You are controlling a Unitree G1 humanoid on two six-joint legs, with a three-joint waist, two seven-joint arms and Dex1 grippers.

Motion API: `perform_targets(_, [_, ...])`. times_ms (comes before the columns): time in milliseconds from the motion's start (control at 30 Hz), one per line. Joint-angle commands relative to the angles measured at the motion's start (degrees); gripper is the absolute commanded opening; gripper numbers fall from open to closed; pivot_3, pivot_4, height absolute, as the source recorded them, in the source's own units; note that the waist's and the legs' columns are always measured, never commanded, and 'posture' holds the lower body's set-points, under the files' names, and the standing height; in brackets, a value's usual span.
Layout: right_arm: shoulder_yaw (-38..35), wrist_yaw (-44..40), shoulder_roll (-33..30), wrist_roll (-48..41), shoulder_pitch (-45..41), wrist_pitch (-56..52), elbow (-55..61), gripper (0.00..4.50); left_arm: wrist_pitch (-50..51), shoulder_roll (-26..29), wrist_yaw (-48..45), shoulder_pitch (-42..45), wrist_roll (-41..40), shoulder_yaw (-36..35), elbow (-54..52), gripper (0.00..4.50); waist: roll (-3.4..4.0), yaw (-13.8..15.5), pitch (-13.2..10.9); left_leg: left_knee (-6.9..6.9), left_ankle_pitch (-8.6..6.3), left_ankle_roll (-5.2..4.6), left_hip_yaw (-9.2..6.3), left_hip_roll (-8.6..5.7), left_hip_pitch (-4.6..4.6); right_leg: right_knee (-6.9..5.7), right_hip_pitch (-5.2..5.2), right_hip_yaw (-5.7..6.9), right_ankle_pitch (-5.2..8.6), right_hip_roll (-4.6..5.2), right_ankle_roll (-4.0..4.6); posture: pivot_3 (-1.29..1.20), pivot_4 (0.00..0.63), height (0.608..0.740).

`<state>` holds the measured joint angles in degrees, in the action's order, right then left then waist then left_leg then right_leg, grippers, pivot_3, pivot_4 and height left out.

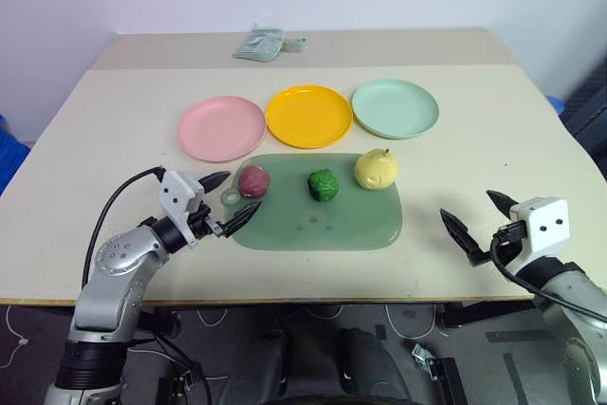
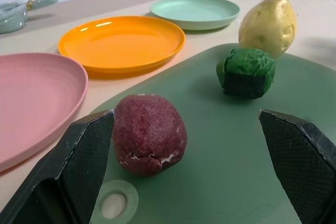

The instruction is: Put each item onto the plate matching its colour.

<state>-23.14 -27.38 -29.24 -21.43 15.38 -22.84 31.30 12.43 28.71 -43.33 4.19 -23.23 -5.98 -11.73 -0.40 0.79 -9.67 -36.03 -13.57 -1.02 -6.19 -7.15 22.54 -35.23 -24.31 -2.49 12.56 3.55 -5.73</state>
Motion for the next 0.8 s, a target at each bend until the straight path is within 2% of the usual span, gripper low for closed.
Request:
perform_targets(33, [-1.2,0.3,-0.3,-0.5,0.0,0.3,2.4,4.46,-0.9,0.1,-0.5,1.0,-0.7,-0.8,1.0,4.5,0.0,0.0,0.0,0.0,0.0,0.0,0.0,0.0,0.0,0.0,0.0,0.0,0.0,0.0,0.0,0.0,0.15,0.74])
perform_targets(600, [0.6,0.6,0.0,0.3,-0.8,1.5,1.6,4.46,-2.1,-0.7,-0.8,2.1,-0.4,-1.3,6.0,4.5,-0.01,0.0,0.0,-0.01,0.0,0.0,0.0,0.0,0.02,0.02,0.0,0.0,0.0,0.0,0.0,0.0,0.15,0.74])
perform_targets(800, [1.5,0.5,0.0,0.3,-2.3,2.3,0.9,4.46,-0.2,-1.2,0.9,2.7,-0.9,-1.2,4.3,4.5,0.0,0.0,0.0,-0.01,0.0,0.0,0.0,0.0,0.02,0.02,-0.01,0.0,0.0,0.0,0.0,0.0,0.15,0.74])
